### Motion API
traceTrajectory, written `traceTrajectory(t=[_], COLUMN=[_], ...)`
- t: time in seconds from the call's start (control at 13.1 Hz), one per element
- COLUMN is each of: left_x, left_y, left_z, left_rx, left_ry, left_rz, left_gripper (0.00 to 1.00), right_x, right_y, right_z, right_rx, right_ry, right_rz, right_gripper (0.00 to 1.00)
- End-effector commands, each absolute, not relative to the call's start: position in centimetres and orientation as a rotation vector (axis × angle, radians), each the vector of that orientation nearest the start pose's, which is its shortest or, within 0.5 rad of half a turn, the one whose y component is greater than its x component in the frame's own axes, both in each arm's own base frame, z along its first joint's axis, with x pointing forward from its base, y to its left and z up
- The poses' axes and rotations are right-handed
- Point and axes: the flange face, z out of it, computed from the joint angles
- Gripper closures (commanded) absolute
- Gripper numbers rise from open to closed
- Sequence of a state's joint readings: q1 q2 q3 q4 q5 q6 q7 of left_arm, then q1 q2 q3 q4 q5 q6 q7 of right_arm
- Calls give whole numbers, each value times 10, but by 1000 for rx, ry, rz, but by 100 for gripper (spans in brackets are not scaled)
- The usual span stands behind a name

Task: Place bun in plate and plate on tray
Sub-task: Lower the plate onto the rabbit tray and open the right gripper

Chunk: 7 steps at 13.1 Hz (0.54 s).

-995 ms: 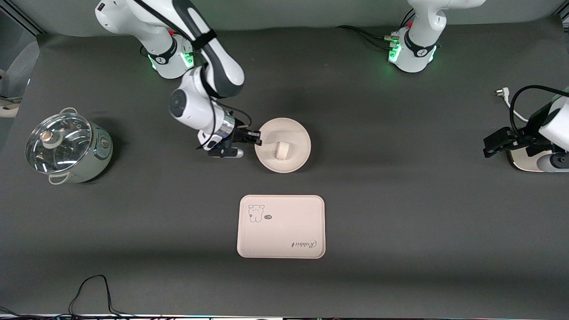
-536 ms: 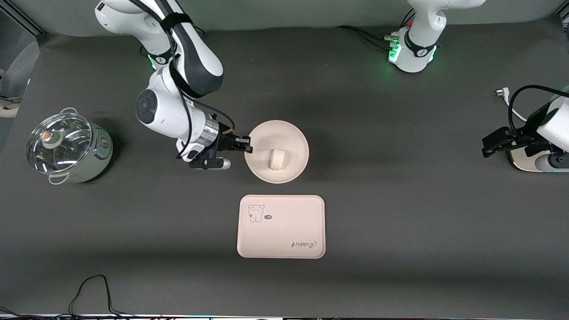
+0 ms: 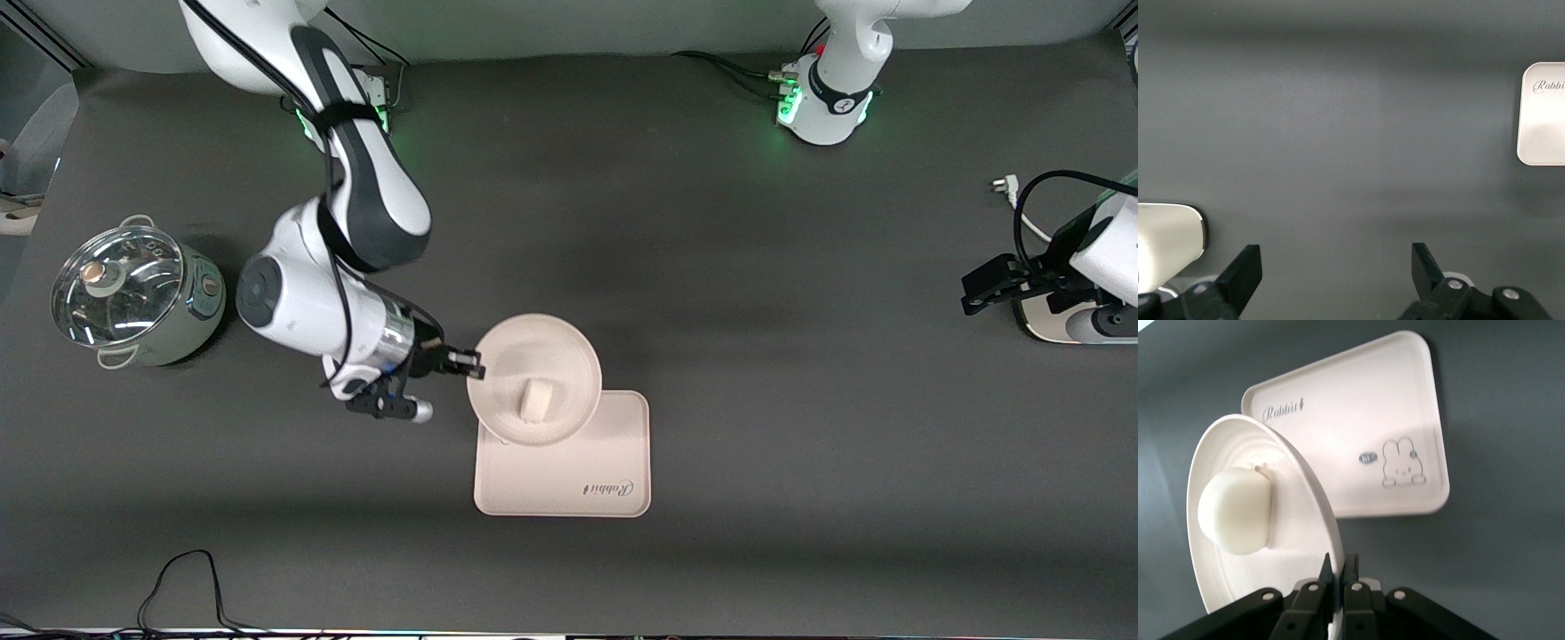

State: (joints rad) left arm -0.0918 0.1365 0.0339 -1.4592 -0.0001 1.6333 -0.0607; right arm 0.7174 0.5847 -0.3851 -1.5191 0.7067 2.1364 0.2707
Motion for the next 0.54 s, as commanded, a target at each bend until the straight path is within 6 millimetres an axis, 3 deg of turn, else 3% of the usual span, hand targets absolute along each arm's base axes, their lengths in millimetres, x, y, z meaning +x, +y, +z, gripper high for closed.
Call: traceTrajectory(t=[0.0, 0.23, 0.46], left_x=[602, 602, 602], left_y=[-38, -36, -37], left_z=[603, 603, 603], left_rx=[-3136, -3136, -3136], left_ry=[1, -4, -1], left_rz=[-71, -68, -71], left_gripper=[0, 0, 0], right_x=[689, 699, 691], right_y=[297, 298, 320], right_z=[311, 264, 230], right_rx=[-2698, -2682, -2624], right_ry=[318, 345, 392], right_rz=[42, -8, -28], right_gripper=[100, 100, 100])
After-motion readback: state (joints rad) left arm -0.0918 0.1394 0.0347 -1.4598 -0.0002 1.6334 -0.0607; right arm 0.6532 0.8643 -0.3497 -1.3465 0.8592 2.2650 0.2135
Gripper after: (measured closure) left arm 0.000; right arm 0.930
